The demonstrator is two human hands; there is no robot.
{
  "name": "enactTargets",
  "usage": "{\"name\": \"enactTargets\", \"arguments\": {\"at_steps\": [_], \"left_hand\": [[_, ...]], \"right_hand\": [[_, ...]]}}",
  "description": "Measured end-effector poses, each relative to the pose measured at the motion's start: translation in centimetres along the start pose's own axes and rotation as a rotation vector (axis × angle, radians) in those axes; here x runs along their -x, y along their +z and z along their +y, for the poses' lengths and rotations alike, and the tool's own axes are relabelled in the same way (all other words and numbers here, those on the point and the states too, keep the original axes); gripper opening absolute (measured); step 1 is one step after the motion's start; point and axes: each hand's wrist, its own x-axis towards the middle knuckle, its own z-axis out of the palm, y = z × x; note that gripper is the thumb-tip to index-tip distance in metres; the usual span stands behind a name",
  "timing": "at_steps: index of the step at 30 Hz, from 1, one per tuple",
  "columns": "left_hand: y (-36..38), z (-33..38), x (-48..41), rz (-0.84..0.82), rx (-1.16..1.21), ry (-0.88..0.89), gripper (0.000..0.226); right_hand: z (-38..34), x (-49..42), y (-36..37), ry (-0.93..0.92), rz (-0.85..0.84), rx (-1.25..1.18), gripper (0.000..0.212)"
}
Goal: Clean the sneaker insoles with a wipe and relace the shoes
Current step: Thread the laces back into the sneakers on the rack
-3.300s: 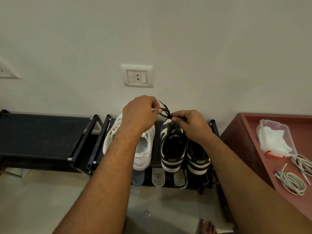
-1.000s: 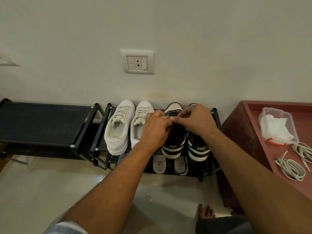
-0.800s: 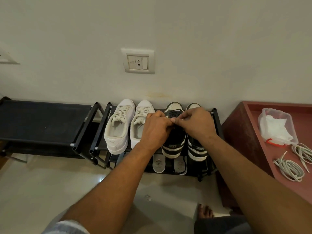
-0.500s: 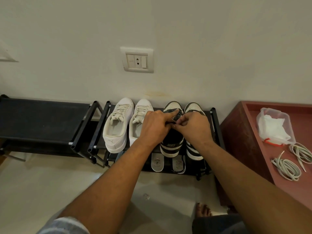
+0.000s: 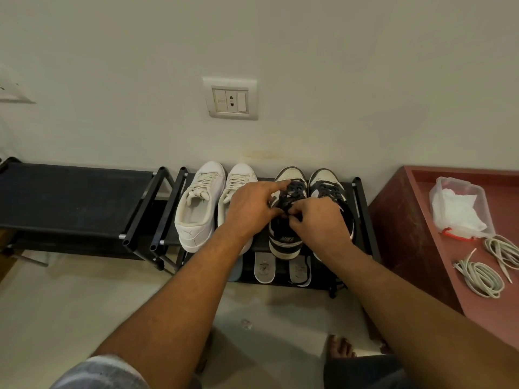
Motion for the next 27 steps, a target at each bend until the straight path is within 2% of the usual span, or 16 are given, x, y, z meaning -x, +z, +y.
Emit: {"name": "enactTargets", "arguments": {"at_steps": [4,10,14,20,24,27], "left_hand": [[0.1,0.0,0.2,0.022,-0.057,-0.067,0.057],[0.7,0.2,-0.2,-0.019,0.054,-0.209,0.035],[0.6,-0.1,-0.4,-0.051,0.084,-0.209,0.029],[-0.2,-1.3,-0.6,-0.114,0.168,-0.220,0.031],[-0.5,-1.9,-0.8,-0.176,0.218,-0.199,0.031],[-0.8,-1.7,-0.9,-0.193,0.217,-0.180,0.030]], "right_hand": [[-0.8,-0.2,0.2,-0.022,-0.092,0.254,0.012],[-1.3,-1.5,0.8,-0.019,-0.120,0.425,0.012],[-1.8,-2.0,1.4,0.026,-0.136,0.452,0.012],[-2.1,-2.2,2.2,0.073,-0.148,0.347,0.012],[-1.7,-2.0,1.9,-0.007,-0.428,0.354,0.023],[-1.2,-2.7,2.1,-0.005,-0.510,0.408,0.033]]}}
